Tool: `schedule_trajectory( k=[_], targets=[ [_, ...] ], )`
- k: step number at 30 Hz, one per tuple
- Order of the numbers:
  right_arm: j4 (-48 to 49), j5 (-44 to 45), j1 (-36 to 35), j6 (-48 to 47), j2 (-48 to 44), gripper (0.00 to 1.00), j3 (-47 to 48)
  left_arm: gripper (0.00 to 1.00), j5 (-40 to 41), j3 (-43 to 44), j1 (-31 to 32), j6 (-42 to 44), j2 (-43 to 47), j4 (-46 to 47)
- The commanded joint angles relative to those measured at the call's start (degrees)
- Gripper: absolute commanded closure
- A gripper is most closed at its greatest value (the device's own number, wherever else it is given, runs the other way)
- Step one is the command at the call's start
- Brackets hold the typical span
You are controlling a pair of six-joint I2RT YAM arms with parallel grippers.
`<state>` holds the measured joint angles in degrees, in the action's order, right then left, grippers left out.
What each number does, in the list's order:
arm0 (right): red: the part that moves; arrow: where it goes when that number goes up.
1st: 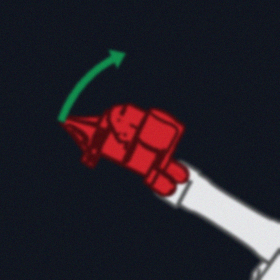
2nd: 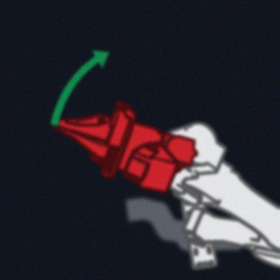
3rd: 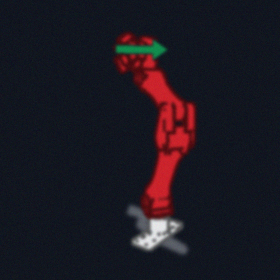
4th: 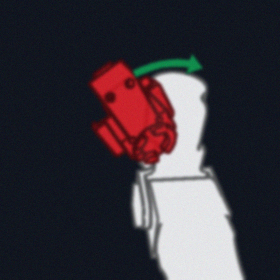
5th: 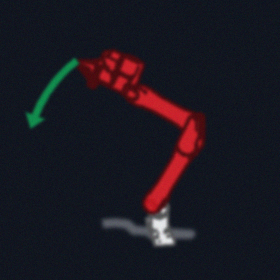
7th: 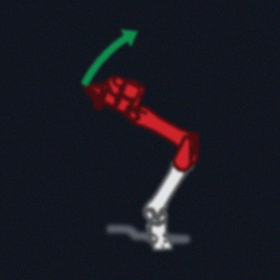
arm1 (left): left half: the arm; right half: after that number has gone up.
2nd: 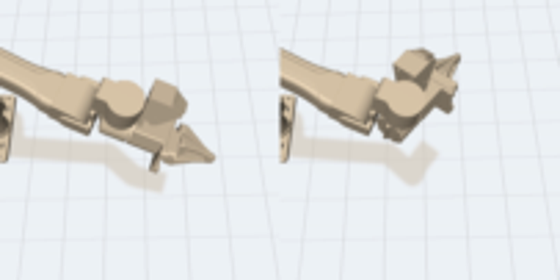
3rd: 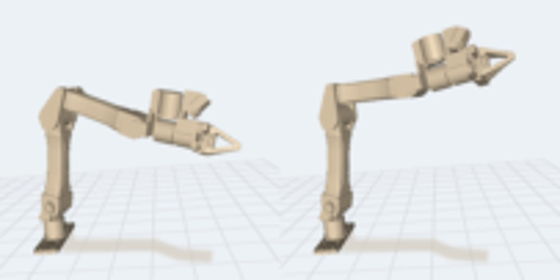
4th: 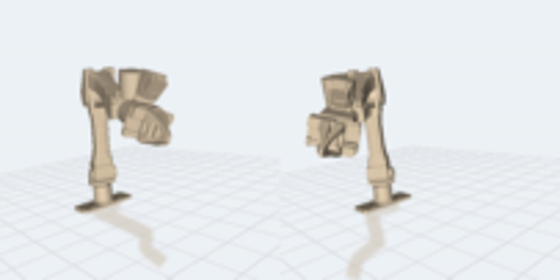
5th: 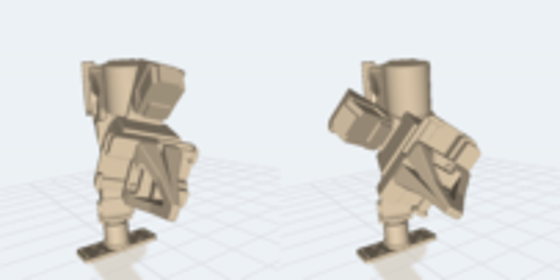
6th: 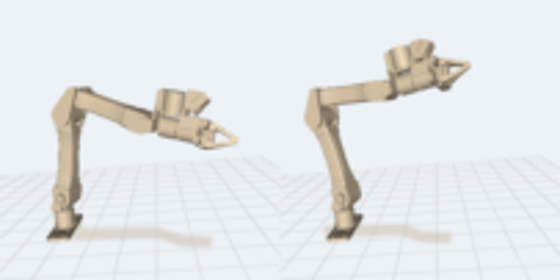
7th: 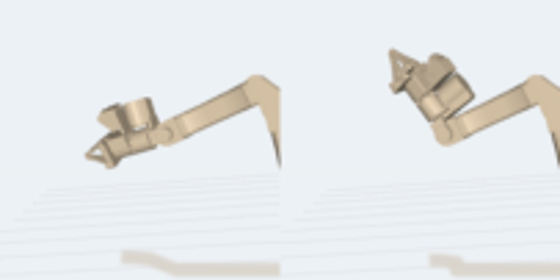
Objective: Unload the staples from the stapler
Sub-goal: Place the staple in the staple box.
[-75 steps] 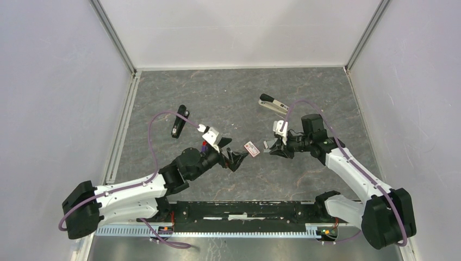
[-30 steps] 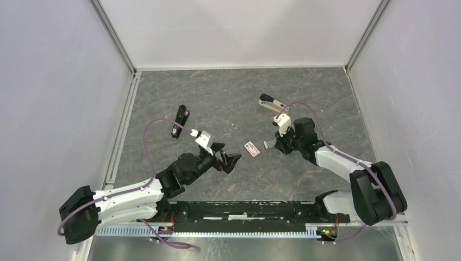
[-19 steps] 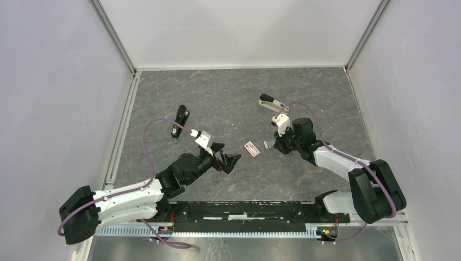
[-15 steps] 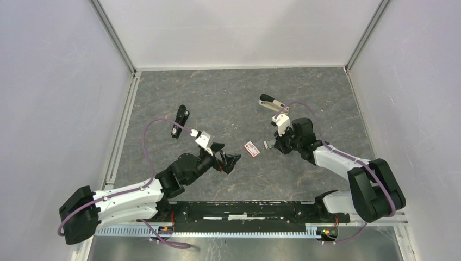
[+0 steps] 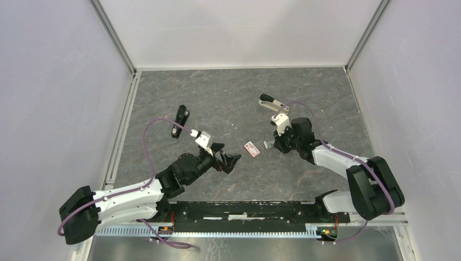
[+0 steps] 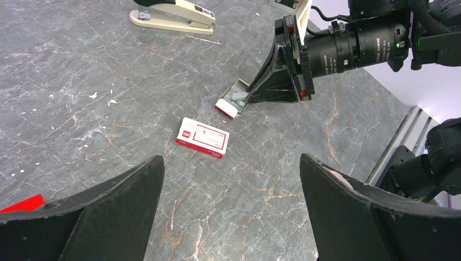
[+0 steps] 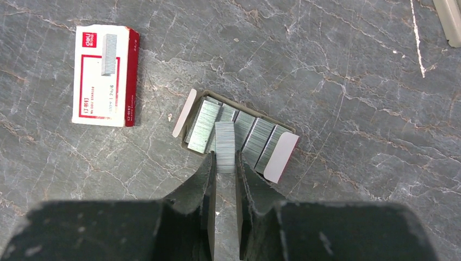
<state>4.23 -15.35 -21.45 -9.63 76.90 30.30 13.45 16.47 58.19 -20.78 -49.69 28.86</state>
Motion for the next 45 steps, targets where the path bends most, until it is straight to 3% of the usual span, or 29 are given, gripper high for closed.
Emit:
schedule_trajectory(
  k=[1, 10, 45],
  targets=[
    [2.45, 1.08, -0.43, 0.66, 0.56, 0.85, 2.48, 0.0, 1.23, -0.39, -0.49, -2.43, 0.73, 2.69],
    [2.79, 1.26, -0.7, 0.57, 0.93, 0.81, 2.48, 0.0, 0.88, -0.3, -0.67, -2.25, 0.22, 3.09],
    [3.85, 3.06, -1.36, 0.79, -0.78, 0.81, 1.95, 0.0, 0.61, -1.19, -1.02, -2.52, 1.32, 3.08]
  ],
)
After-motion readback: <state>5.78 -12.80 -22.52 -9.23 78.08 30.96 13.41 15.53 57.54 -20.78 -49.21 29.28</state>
